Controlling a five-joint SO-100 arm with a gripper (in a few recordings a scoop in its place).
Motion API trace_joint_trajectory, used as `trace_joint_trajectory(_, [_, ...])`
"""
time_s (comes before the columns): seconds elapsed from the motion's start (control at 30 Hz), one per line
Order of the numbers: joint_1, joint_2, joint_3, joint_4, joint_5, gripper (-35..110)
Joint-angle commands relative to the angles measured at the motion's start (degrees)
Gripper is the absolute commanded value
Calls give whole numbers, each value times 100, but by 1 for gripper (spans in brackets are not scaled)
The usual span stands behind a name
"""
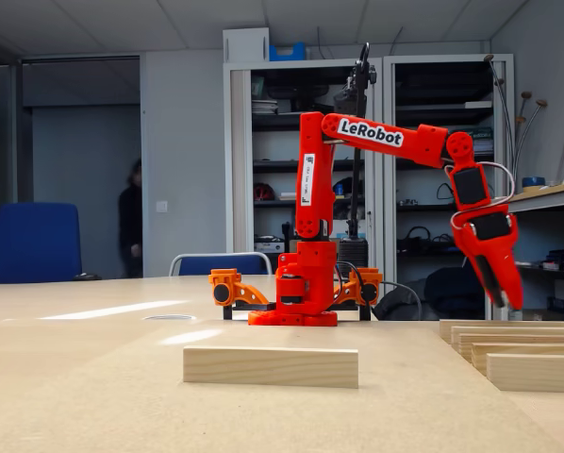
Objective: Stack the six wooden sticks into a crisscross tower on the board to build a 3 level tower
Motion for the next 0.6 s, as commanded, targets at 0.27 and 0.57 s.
trace_joint_trajectory(0.27, [53,35,360,-475,-88,26])
trace_joint_trajectory(0.57, [53,-167,466,-853,-70,26])
